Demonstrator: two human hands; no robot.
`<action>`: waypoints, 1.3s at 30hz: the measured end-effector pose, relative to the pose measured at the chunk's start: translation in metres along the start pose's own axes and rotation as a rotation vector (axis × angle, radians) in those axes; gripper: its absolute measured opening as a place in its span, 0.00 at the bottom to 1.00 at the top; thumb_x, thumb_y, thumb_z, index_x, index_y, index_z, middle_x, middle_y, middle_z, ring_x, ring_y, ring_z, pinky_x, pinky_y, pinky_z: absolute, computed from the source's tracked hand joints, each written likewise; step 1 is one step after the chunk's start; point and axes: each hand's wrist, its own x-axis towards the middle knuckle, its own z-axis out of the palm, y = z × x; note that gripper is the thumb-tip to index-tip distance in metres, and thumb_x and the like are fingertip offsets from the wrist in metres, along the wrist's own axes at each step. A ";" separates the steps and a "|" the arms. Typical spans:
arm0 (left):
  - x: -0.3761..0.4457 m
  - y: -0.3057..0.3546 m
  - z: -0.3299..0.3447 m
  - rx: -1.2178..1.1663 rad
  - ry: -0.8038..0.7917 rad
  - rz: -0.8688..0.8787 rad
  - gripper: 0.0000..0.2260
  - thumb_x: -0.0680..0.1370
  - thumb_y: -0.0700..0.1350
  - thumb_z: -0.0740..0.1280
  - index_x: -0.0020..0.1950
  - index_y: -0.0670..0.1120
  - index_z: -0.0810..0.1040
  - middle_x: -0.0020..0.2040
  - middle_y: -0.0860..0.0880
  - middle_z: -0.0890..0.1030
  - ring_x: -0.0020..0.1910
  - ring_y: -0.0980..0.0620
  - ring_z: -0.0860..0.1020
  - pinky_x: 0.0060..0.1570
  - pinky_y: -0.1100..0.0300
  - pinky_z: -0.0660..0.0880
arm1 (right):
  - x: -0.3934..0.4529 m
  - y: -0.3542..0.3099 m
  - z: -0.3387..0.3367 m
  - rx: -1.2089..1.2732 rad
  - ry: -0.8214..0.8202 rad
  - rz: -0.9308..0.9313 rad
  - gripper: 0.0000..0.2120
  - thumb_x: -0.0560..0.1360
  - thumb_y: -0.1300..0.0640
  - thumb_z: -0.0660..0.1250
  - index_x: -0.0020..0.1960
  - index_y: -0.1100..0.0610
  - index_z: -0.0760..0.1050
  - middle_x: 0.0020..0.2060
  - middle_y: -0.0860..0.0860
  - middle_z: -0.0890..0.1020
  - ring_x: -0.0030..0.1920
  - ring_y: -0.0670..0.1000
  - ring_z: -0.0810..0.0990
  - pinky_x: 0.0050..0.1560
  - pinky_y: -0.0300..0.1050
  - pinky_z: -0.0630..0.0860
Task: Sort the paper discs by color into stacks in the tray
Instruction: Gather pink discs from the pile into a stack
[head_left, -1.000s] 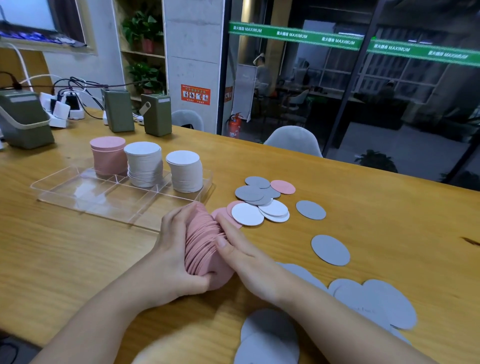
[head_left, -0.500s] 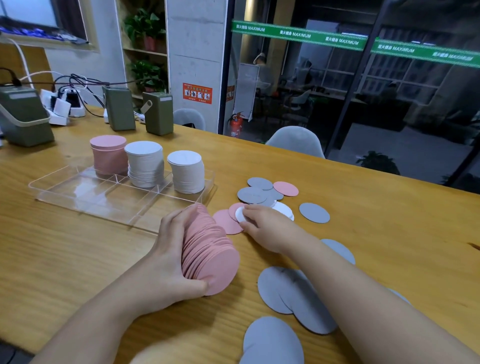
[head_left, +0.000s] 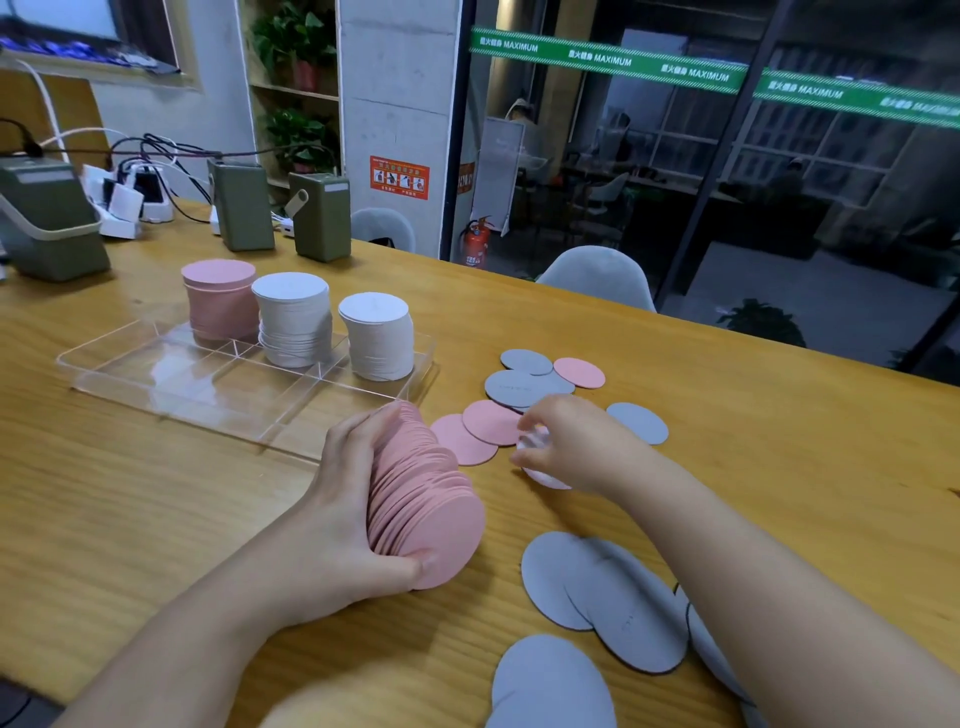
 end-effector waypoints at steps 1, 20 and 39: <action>0.000 0.001 0.000 0.001 0.002 0.001 0.54 0.53 0.65 0.66 0.75 0.58 0.45 0.71 0.64 0.50 0.73 0.59 0.54 0.63 0.71 0.54 | 0.002 -0.001 -0.001 0.015 -0.039 0.008 0.20 0.73 0.45 0.68 0.59 0.57 0.77 0.55 0.52 0.79 0.57 0.53 0.75 0.55 0.48 0.74; -0.001 -0.006 -0.002 -0.009 -0.025 0.057 0.48 0.57 0.62 0.70 0.67 0.70 0.41 0.66 0.72 0.45 0.66 0.78 0.48 0.55 0.87 0.49 | -0.013 0.009 -0.007 0.098 -0.052 0.000 0.23 0.73 0.58 0.63 0.68 0.54 0.68 0.62 0.50 0.74 0.60 0.50 0.73 0.56 0.43 0.73; -0.002 -0.003 -0.001 -0.024 -0.003 0.065 0.48 0.56 0.62 0.70 0.67 0.70 0.44 0.64 0.74 0.47 0.65 0.80 0.50 0.54 0.87 0.50 | -0.029 0.034 0.000 -0.108 -0.082 0.023 0.18 0.74 0.45 0.67 0.48 0.61 0.78 0.45 0.56 0.79 0.47 0.55 0.77 0.44 0.49 0.72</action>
